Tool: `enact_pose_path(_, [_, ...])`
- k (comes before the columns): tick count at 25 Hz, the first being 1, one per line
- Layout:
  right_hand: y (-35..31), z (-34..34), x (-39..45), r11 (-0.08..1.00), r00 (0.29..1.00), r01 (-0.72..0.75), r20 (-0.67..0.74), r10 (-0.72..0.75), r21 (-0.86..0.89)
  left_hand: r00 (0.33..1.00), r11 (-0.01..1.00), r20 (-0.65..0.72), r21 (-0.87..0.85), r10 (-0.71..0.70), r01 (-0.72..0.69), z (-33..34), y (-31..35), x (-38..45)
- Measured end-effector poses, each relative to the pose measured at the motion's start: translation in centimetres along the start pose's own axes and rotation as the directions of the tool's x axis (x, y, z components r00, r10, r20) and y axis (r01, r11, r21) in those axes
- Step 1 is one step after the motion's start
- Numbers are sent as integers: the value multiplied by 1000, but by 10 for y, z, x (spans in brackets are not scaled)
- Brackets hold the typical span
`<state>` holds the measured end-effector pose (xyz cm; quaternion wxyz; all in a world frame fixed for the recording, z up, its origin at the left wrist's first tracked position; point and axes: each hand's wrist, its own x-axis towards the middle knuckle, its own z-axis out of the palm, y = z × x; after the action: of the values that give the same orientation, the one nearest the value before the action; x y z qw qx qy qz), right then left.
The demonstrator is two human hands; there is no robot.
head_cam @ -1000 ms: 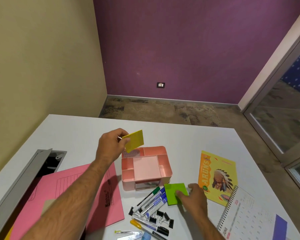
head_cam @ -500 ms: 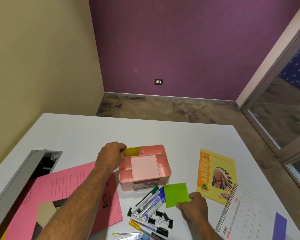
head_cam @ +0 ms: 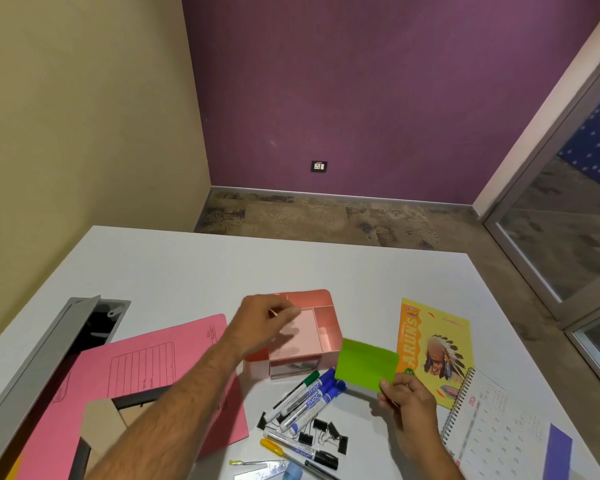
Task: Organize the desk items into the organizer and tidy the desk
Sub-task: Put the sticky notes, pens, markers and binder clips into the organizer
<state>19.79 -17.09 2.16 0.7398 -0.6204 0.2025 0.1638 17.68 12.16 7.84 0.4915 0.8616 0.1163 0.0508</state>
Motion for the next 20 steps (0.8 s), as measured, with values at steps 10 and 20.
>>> enact_pose_path(10, [-17,64,-16,977,983,7,176,-45,215,1000,953,-22,-303,-14,7,28,26,-20])
enact_pose_path(20, [43,23,14,34,752,643,622,-220,-765,913,974,-370,201,170,-100,-42,13,12])
